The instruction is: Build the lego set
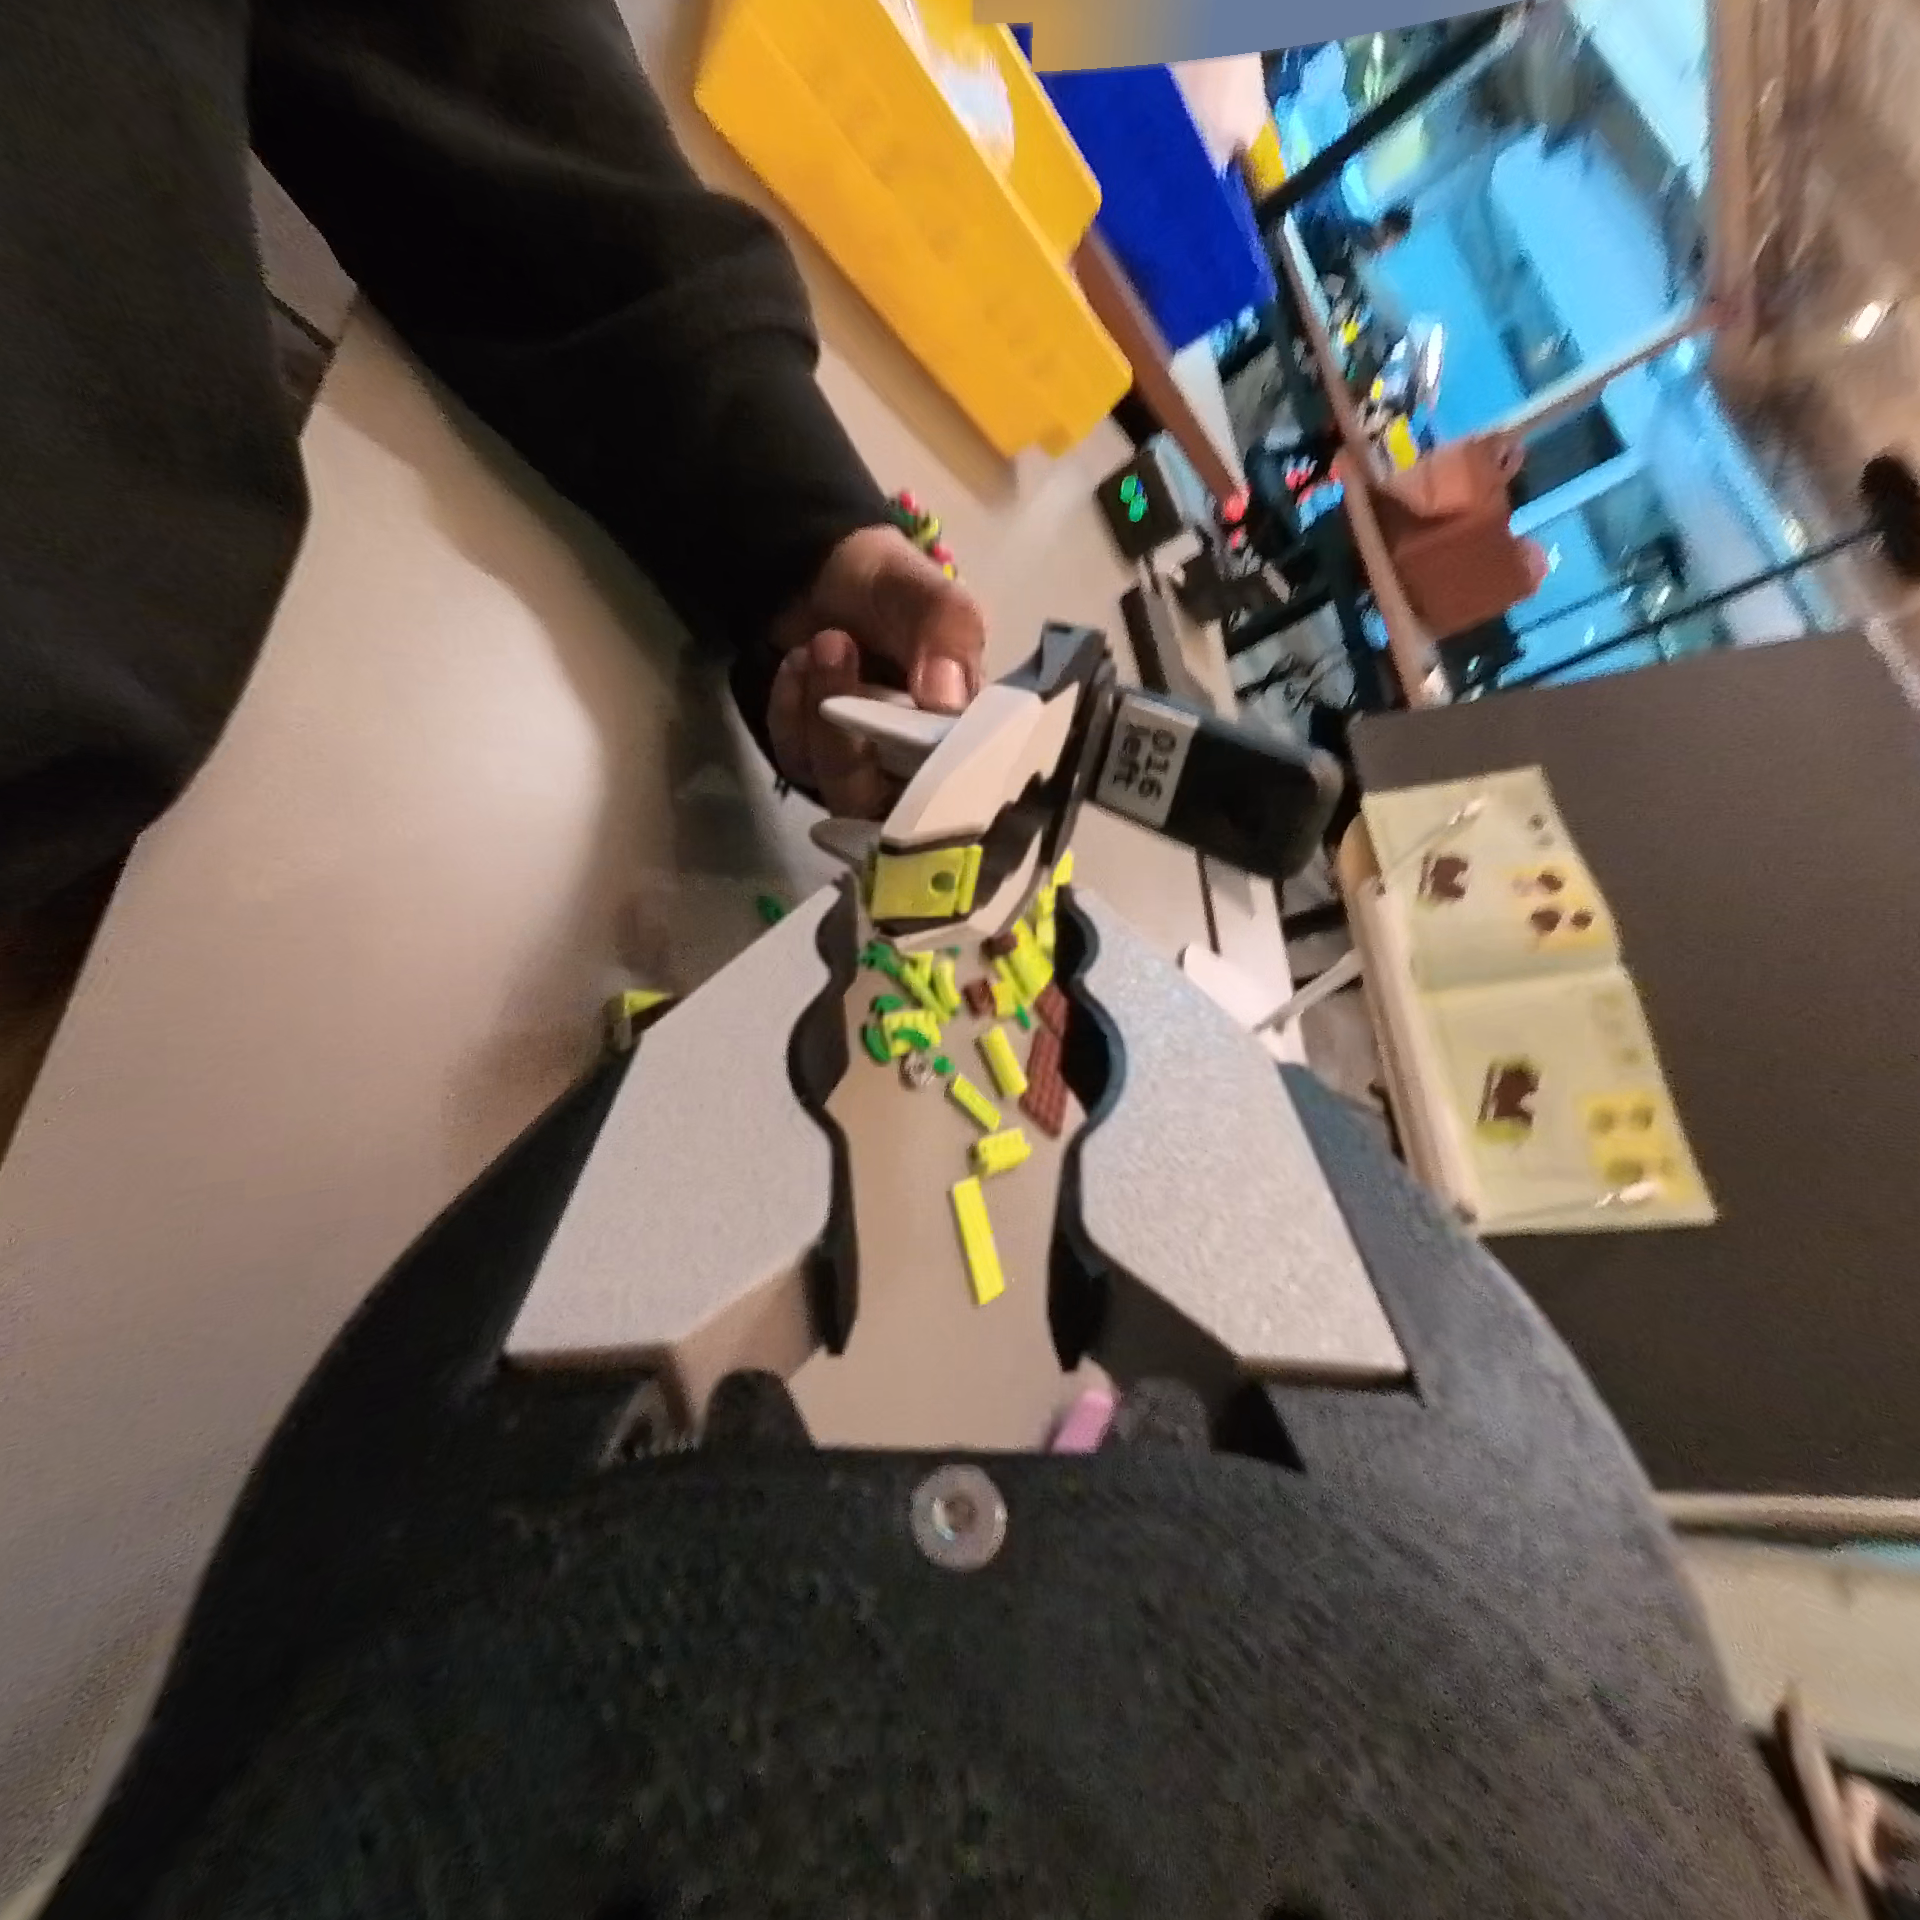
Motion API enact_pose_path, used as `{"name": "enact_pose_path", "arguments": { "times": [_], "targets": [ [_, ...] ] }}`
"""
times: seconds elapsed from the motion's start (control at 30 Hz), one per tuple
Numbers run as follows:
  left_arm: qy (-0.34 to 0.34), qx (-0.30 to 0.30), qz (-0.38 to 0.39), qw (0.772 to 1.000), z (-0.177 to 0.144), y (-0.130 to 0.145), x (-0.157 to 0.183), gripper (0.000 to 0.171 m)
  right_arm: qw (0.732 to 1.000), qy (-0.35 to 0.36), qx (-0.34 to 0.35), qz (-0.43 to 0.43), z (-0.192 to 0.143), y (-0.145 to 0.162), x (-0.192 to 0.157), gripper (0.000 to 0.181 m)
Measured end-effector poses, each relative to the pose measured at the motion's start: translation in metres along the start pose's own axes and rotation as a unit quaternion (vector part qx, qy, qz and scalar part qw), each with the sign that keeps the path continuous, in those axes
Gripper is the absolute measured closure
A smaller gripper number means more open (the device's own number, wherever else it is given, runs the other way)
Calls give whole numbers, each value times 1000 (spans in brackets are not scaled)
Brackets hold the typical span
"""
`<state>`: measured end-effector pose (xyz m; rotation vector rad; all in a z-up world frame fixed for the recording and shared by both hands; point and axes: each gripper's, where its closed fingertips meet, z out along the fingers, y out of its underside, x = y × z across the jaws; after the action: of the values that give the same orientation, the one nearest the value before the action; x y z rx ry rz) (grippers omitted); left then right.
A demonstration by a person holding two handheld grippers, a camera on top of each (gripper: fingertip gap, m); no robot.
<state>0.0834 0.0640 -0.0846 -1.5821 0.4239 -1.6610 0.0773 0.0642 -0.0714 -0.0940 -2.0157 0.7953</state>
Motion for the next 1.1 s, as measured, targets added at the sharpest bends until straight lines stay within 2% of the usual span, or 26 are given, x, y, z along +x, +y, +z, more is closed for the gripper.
{"name": "enact_pose_path", "arguments": {
  "times": [0.07, 0.13, 0.27, 0.5, 0.7, 1.1],
  "targets": [
    [38, -13, -1, 999, 6, 3, 15, 159, 1000, -18, 20, -5, 2, -9, -3, 148],
    [61, -22, -3, 998, 12, 5, 24, 159, 998, -60, 17, 32, 6, -11, -9, 143],
    [76, -26, -7, 997, 17, 8, 27, 159, 988, -128, 27, 88, 7, -18, -20, 141],
    [92, -30, -15, 995, 21, 12, 28, 159, 987, -133, 28, 91, 12, -19, -21, 146],
    [103, -29, -18, 994, 23, 12, 30, 159, 985, -142, 36, 93, 11, -21, -23, 156],
    [114, -18, -22, 993, 21, 11, 30, 158, 986, -140, 27, 87, 13, -21, -23, 158]
  ]
}}
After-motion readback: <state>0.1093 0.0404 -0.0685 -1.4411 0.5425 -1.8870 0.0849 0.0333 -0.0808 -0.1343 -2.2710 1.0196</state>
